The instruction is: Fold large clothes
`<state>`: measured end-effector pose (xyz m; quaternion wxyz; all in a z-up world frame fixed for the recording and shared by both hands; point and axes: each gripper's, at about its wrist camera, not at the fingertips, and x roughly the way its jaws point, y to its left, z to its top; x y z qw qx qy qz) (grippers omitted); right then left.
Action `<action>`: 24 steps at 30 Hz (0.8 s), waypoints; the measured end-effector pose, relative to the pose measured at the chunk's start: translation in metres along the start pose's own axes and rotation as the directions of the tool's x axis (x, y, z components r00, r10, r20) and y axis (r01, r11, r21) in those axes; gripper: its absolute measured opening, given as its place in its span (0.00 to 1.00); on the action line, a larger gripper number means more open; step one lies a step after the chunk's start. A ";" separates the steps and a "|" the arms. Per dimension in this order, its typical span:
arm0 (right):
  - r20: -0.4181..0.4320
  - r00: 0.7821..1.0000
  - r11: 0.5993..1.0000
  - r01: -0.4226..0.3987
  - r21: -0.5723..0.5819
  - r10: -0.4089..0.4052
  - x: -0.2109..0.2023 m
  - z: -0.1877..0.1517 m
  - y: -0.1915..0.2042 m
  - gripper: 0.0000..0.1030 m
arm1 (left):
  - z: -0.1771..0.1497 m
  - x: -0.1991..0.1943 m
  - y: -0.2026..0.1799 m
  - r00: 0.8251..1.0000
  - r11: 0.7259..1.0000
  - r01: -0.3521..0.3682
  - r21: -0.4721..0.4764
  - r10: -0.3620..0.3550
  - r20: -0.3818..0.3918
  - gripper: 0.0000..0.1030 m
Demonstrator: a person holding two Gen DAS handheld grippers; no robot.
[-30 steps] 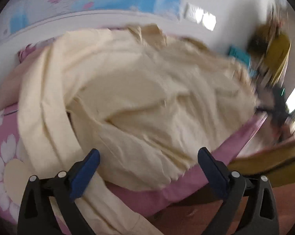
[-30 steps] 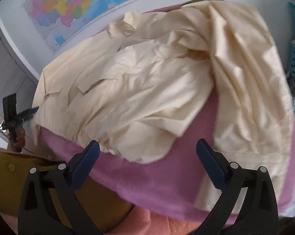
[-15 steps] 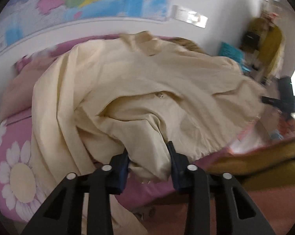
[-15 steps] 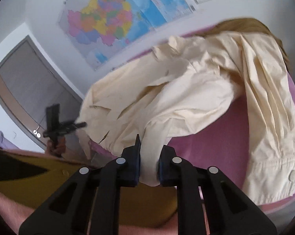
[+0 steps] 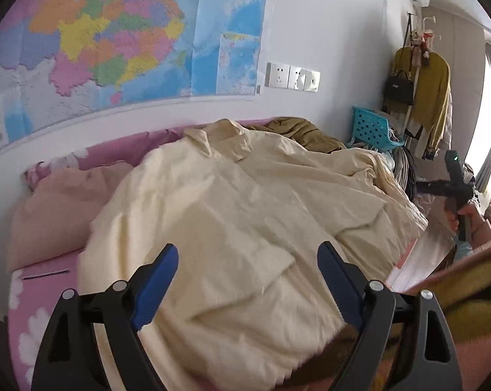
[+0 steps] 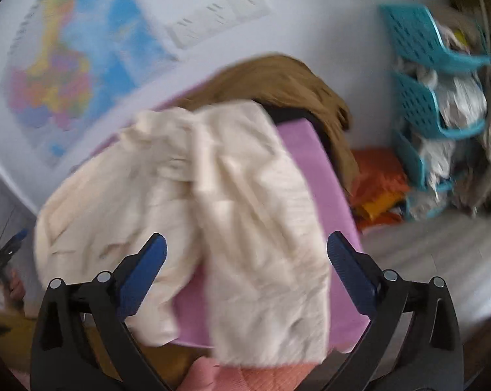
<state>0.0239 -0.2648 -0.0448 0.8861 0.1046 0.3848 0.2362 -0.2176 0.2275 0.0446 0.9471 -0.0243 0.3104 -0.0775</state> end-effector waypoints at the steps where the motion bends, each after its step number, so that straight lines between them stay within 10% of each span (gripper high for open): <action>1: -0.019 1.000 1.000 0.006 -0.004 -0.006 0.011 0.002 -0.001 0.94 | 0.005 0.011 -0.002 1.000 1.000 0.001 0.000 -0.001 -0.011 0.82; 4: -0.082 0.997 1.000 -0.001 -0.027 -0.002 0.044 0.004 -0.003 0.83 | 0.017 0.039 -0.014 0.998 0.999 0.046 0.008 -0.046 -0.034 0.82; 8: -0.145 0.982 0.992 -0.122 -0.017 0.119 0.046 0.014 -0.010 0.11 | 0.037 0.075 -0.023 0.993 0.995 0.100 0.004 -0.099 -0.070 0.82; 13: -0.010 0.944 0.939 -0.328 -0.105 0.328 -0.043 0.052 0.029 0.09 | 0.061 0.106 -0.041 0.978 0.983 0.182 0.035 -0.178 -0.107 0.82; 17: 0.053 0.870 0.850 -0.465 -0.248 0.491 -0.110 0.078 0.097 0.09 | 0.075 0.116 -0.052 0.953 0.957 0.286 0.048 -0.279 -0.114 0.82; 24: -0.216 0.743 0.717 -0.668 -0.198 0.633 -0.037 0.070 0.208 0.11 | 0.083 0.117 -0.048 0.914 0.917 0.399 0.015 -0.396 -0.092 0.82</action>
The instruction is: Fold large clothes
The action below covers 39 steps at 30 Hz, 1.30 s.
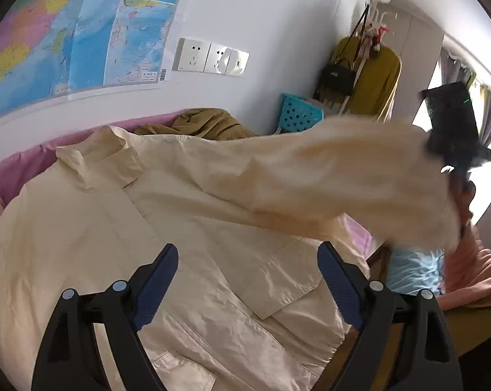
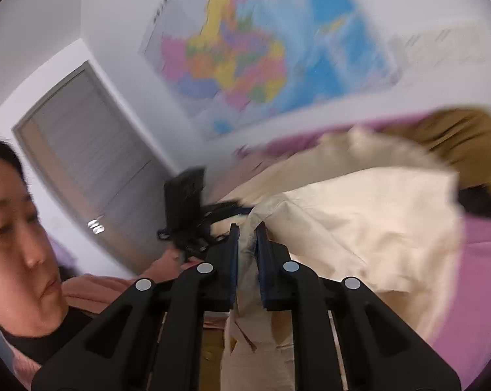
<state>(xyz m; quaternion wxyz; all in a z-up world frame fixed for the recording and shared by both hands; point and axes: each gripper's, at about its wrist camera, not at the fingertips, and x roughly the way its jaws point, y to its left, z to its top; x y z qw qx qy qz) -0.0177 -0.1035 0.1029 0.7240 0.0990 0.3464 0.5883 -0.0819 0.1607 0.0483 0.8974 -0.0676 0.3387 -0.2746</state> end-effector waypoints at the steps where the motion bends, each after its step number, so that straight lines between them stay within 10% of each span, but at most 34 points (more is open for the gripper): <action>1: -0.032 0.999 0.999 -0.036 0.039 0.037 0.023 0.000 -0.008 0.12 | -0.001 -0.003 0.004 1.000 1.000 0.002 -0.016 -0.002 0.005 0.82; 9: -0.323 0.945 0.987 0.001 0.158 0.051 0.154 -0.013 -0.043 0.50 | -0.020 -0.035 0.028 1.000 0.997 -0.014 -0.076 0.015 0.015 0.87; 14: -0.226 0.972 0.998 0.063 -0.031 -0.068 0.107 0.016 -0.025 0.62 | -0.039 -0.011 0.021 0.995 0.997 0.058 -0.047 -0.062 -0.078 0.92; 17: -0.111 0.951 0.951 0.269 -0.154 -0.287 0.079 0.045 -0.031 0.65 | -0.047 0.011 0.013 0.984 0.995 0.092 -0.033 -0.096 -0.152 0.88; 22: -0.204 0.774 0.796 0.550 -0.252 -0.599 0.116 0.080 -0.089 0.58 | -0.062 0.031 -0.021 0.960 0.989 0.132 0.068 -0.110 -0.259 0.40; 28: -0.466 0.518 0.690 0.618 -0.377 -0.718 0.185 0.056 -0.168 0.54 | -0.070 0.026 -0.035 0.960 0.988 0.112 0.107 -0.080 -0.267 0.30; 30: -0.515 0.435 0.660 0.617 -0.427 -0.739 0.196 0.044 -0.186 0.39 | -0.069 0.022 -0.035 0.962 0.988 0.113 0.106 -0.082 -0.262 0.29; 32: -0.530 0.403 0.649 0.620 -0.442 -0.746 0.198 0.038 -0.197 0.05 | -0.067 0.020 -0.033 0.961 0.988 0.112 0.104 -0.081 -0.265 0.26; 35: -0.537 0.520 0.735 0.584 -0.345 -0.664 0.182 0.046 -0.193 0.02 | -0.063 0.016 -0.029 0.963 0.991 0.084 0.107 -0.053 -0.264 0.21; 38: -0.373 0.792 0.867 0.491 -0.081 -0.483 0.122 0.084 -0.176 0.02 | -0.059 0.004 -0.020 0.969 0.993 0.014 0.120 0.016 -0.247 0.17; 39: -0.304 0.846 0.891 0.454 -0.020 -0.438 0.103 0.093 -0.174 0.02 | -0.056 -0.003 -0.013 0.970 0.993 -0.021 0.112 0.047 -0.239 0.17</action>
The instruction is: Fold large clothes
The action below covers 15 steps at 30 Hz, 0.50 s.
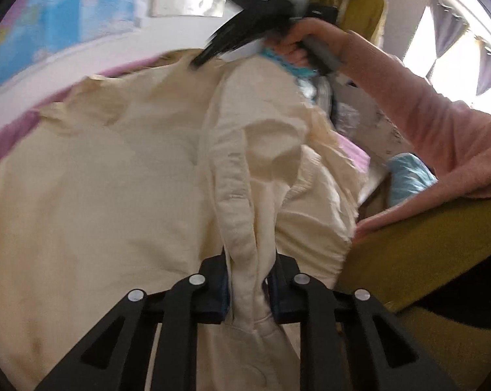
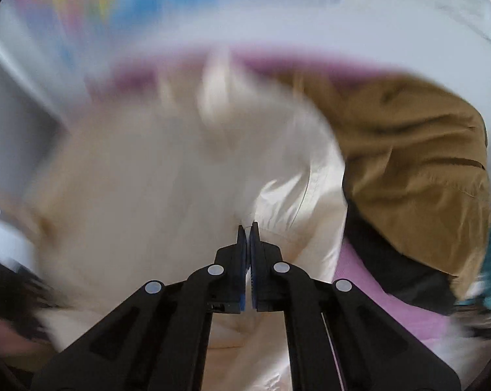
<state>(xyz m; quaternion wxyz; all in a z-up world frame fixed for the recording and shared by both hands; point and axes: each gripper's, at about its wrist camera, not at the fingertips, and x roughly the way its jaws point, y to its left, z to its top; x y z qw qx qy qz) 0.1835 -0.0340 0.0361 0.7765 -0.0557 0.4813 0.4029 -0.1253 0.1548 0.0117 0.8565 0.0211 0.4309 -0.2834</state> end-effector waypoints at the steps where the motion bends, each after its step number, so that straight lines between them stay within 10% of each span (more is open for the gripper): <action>1: 0.094 0.993 0.996 -0.072 0.056 0.066 -0.021 0.003 -0.011 0.02 | 0.000 -0.006 0.005 1.000 1.000 -0.027 -0.011 0.027 0.005 0.15; 6: 0.249 0.952 0.934 -0.242 0.263 0.177 -0.022 -0.004 -0.064 0.03 | 0.000 -0.027 0.042 0.975 0.972 -0.223 -0.068 0.224 0.000 0.15; 9: 0.169 0.982 0.923 -0.136 0.361 0.079 0.013 -0.019 -0.092 0.07 | -0.008 -0.014 0.048 0.912 0.916 -0.402 -0.003 0.400 -0.095 0.29; 12: 0.065 0.997 0.911 0.009 0.412 -0.039 0.032 -0.032 -0.113 0.29 | -0.016 -0.015 0.051 0.941 0.943 -0.330 -0.036 0.325 -0.097 0.55; 15: 0.159 0.987 0.930 -0.037 0.366 -0.023 0.001 -0.046 -0.103 0.60 | -0.020 -0.020 0.051 0.971 0.970 -0.233 -0.071 0.229 -0.069 0.80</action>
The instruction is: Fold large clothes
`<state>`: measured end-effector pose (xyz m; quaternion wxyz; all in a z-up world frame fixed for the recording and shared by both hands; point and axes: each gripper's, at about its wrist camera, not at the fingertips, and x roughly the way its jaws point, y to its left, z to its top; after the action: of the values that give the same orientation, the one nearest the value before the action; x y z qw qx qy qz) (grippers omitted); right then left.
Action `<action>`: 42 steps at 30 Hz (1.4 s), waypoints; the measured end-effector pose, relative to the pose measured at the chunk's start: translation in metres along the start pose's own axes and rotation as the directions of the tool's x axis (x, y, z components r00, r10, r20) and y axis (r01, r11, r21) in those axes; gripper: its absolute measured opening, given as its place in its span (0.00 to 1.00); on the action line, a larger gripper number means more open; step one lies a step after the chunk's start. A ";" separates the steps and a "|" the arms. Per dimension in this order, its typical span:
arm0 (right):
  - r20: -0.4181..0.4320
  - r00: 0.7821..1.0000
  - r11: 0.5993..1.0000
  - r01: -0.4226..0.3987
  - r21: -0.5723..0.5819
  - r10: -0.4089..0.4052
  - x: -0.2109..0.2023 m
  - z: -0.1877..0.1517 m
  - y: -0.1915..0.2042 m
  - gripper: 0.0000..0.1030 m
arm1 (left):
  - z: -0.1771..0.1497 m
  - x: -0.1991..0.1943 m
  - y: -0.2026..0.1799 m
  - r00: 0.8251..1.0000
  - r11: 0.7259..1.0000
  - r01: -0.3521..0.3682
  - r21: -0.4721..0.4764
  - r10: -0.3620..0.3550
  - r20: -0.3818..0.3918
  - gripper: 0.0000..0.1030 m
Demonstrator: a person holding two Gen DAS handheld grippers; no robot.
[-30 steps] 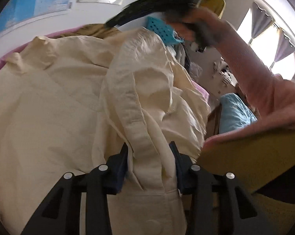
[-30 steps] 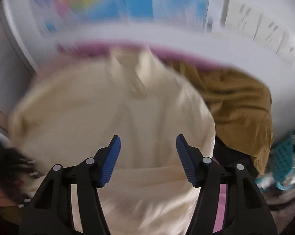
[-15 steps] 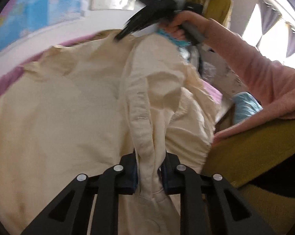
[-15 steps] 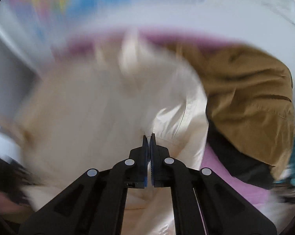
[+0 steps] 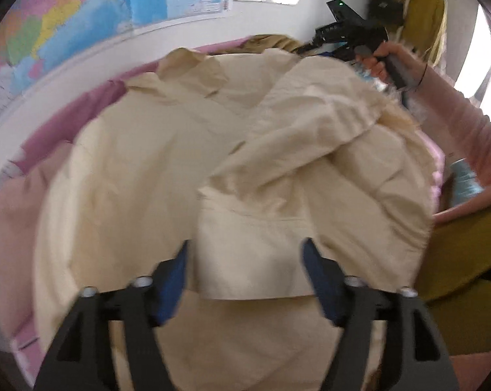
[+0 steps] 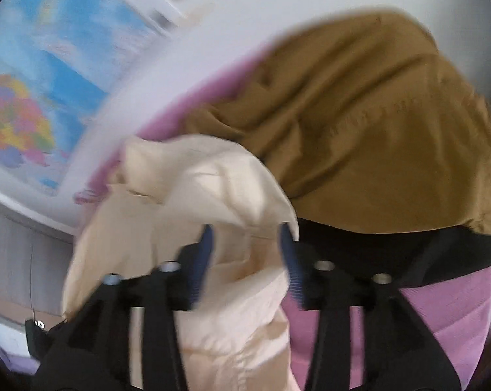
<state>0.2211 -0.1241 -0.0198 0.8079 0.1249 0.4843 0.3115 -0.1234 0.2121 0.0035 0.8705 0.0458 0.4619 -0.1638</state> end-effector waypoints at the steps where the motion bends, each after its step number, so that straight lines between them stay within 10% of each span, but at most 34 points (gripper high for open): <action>1: 0.045 0.999 0.998 -0.003 -0.060 0.005 -0.017 -0.007 0.010 0.73 | 0.000 0.003 0.000 1.000 1.000 0.001 -0.006 -0.001 -0.004 0.87; 4: 0.080 0.994 0.969 -0.053 -0.240 0.074 -0.045 -0.031 0.044 0.80 | 0.001 0.022 -0.004 0.997 0.999 -0.037 -0.010 0.036 -0.069 0.76; 8: -0.026 1.000 0.905 -0.023 -0.424 0.013 -0.031 -0.067 0.077 0.78 | 0.018 0.038 0.006 0.989 0.994 -0.109 -0.005 0.108 -0.096 0.14; 12: -0.044 0.993 0.884 0.078 -0.462 -0.110 -0.007 -0.089 0.081 0.60 | 0.049 0.013 0.012 0.937 0.935 -0.348 0.064 0.345 0.060 0.11; 16: -0.023 0.988 0.902 0.127 -0.412 -0.150 0.011 -0.088 0.068 0.61 | 0.059 0.008 0.008 0.787 0.779 -0.610 0.141 0.575 0.223 0.22; 17: -0.022 0.986 0.900 0.142 -0.412 -0.166 0.013 -0.087 0.063 0.61 | 0.053 0.023 0.006 0.683 0.652 -0.730 0.205 0.684 0.258 0.23; 19: -0.011 0.969 0.875 0.217 -0.432 -0.246 0.027 -0.089 0.058 0.61 | 0.044 0.048 0.011 0.597 0.530 -0.794 0.296 0.770 0.223 0.25; 20: -0.019 0.964 0.871 0.232 -0.434 -0.266 0.032 -0.091 0.057 0.62 | 0.036 0.061 0.018 0.605 0.534 -0.777 0.334 0.780 0.161 0.25; 23: -0.031 0.961 0.875 0.235 -0.424 -0.273 0.031 -0.091 0.056 0.62 | 0.019 0.062 0.037 0.719 0.685 -0.670 0.286 0.695 0.021 0.41; 29: 0.075 0.993 0.874 0.117 -0.471 -0.093 -0.014 -0.087 0.105 0.62 | 0.027 -0.002 0.042 0.895 0.894 -0.442 0.066 0.435 0.099 0.75; 36: -0.025 0.999 0.798 -0.048 -0.601 0.040 0.052 -0.083 0.195 0.44 | 0.075 0.026 0.047 0.944 0.944 -0.323 -0.065 0.327 0.052 0.78; 40: -0.202 0.979 0.785 -0.107 -0.610 -0.023 0.123 -0.102 0.213 0.24 | 0.076 0.052 0.084 0.971 0.948 -0.238 -0.211 0.228 -0.073 0.19; 42: -0.257 0.960 0.748 -0.089 -0.658 -0.111 0.150 -0.123 0.214 0.24 | 0.067 0.058 0.088 0.974 0.951 -0.216 -0.223 0.194 -0.116 0.16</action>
<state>0.0847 0.1230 -0.0794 0.7243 -0.2185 0.4519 0.4727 -0.0115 0.2656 -0.0120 0.8597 -0.0017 0.5105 -0.0147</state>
